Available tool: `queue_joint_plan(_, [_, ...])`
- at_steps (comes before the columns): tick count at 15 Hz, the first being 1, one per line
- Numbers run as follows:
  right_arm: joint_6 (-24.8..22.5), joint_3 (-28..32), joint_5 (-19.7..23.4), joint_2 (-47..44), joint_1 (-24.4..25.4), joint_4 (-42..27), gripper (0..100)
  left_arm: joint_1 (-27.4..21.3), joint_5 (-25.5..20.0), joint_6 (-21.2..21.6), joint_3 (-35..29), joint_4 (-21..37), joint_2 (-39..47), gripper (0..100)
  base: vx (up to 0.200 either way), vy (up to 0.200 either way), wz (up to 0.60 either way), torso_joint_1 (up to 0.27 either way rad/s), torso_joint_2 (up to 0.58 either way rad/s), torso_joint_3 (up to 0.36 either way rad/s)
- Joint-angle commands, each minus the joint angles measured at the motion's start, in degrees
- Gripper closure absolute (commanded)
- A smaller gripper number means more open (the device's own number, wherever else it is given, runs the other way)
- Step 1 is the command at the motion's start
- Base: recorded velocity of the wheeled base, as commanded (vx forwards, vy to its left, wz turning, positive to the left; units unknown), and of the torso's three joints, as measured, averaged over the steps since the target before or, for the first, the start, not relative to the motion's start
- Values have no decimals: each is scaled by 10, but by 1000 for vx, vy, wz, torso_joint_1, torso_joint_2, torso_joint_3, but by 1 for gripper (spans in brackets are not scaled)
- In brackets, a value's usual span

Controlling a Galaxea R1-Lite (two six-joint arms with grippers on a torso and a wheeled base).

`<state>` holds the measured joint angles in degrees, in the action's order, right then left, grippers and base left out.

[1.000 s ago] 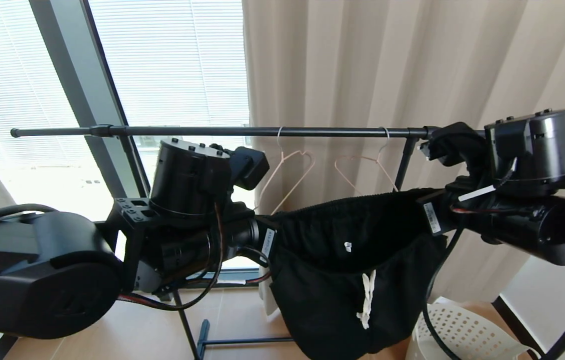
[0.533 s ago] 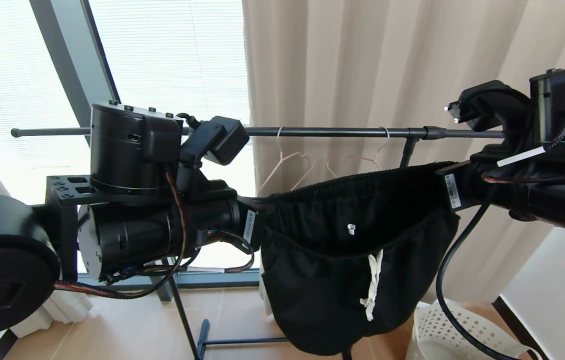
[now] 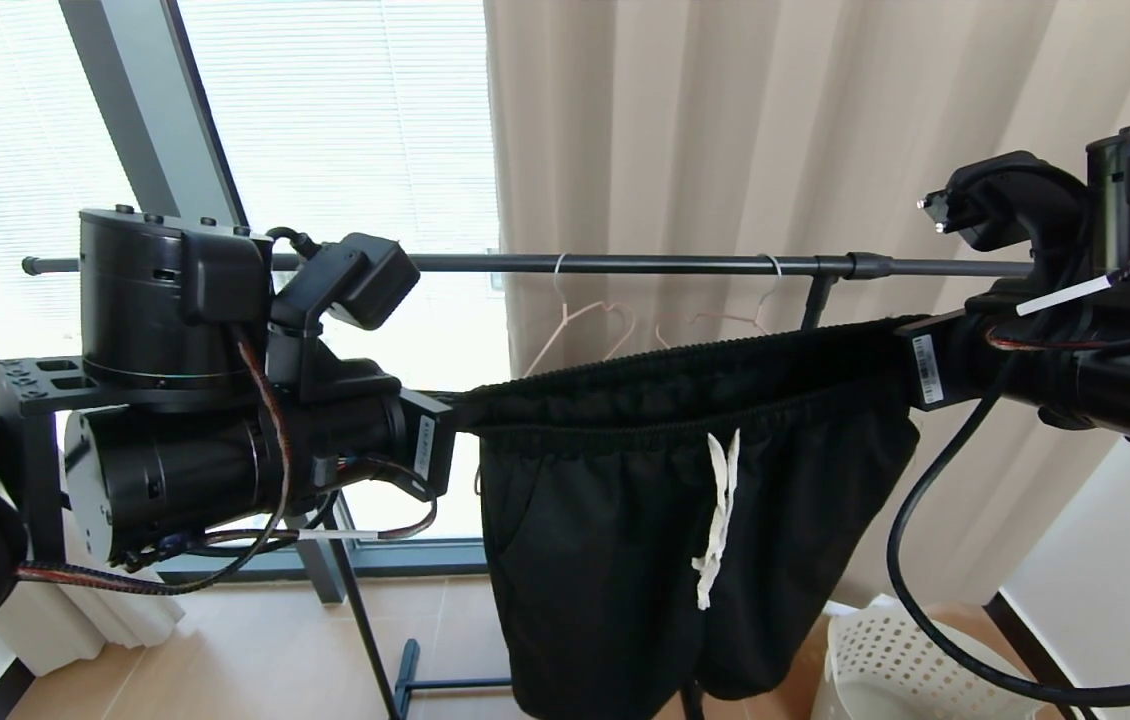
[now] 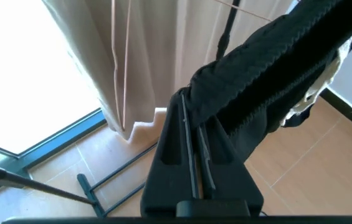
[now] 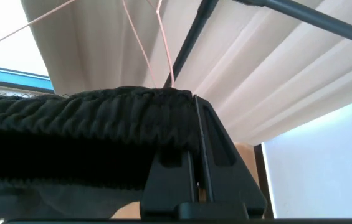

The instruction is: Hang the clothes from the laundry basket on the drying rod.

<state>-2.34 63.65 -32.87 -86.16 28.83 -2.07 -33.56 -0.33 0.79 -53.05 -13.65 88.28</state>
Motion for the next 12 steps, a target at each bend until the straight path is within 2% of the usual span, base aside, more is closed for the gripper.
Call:
queue_joint_plan(1, [0, -1, -1, 3, -4, -1, 100, 17, 1, 0, 3, -1, -1, 100, 0, 0, 0, 0, 0, 0])
queue_joint_plan(8, [-11, -32, -2, 25, -4, -10, 100, 32, 0, -2, -15, -3, 10, 100, 0, 0, 0, 0, 0, 0])
queue_joint_plan(10, [-42, -60, 9, 70, 3, -46, 100, 29, 0, -2, -65, -3, 47, 100, 0, 0, 0, 0, 0, 0])
queue_joint_plan(12, [-44, -77, 36, 110, 18, -96, 100, 24, 0, -2, -123, -2, 87, 100, 0, 0, 0, 0, 0, 0])
